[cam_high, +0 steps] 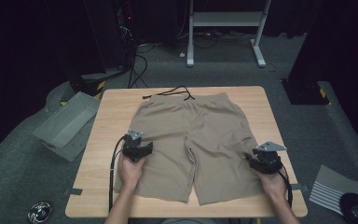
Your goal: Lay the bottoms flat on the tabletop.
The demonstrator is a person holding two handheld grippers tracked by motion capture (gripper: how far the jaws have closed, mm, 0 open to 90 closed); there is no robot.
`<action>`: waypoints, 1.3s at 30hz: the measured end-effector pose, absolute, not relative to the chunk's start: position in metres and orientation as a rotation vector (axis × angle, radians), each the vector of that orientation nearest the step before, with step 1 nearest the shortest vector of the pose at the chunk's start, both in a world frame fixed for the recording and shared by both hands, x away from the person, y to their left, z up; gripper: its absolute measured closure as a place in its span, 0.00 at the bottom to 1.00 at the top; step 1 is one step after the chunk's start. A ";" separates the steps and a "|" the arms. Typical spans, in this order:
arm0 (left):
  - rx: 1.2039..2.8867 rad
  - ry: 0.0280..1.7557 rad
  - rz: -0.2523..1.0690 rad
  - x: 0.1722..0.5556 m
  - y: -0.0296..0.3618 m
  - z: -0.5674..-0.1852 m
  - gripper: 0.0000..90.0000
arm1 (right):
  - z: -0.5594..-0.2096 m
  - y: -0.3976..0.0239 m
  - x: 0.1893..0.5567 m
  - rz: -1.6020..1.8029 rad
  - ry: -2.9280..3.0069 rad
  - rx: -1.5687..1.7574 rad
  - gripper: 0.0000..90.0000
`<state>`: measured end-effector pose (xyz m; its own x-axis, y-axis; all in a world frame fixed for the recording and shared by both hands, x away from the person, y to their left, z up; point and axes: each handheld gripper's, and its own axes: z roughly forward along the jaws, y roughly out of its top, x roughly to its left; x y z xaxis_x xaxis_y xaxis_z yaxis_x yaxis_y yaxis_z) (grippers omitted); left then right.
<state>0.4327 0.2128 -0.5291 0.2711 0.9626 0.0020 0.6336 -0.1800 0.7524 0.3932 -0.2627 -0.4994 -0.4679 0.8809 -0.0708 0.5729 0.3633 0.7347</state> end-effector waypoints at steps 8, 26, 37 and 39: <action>1.902 1.437 0.655 0.432 0.213 -0.529 0.40 | -0.513 -0.258 0.437 0.804 2.236 1.297 0.84; 1.981 1.374 0.575 0.431 0.206 -0.524 0.41 | -0.490 -0.226 0.454 0.860 2.213 1.186 0.62; 1.997 1.378 0.583 0.424 0.214 -0.522 0.40 | -0.514 -0.251 0.439 0.857 2.279 1.284 0.56; 1.994 1.348 0.588 0.427 0.208 -0.518 0.41 | -0.509 -0.247 0.433 0.822 2.280 1.245 0.55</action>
<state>0.4267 0.2079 -0.5180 0.3699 0.9290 0.0060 0.6367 -0.2582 0.7266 0.4333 -0.2467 -0.5088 -0.5149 0.8539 -0.0752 0.6097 0.4265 0.6681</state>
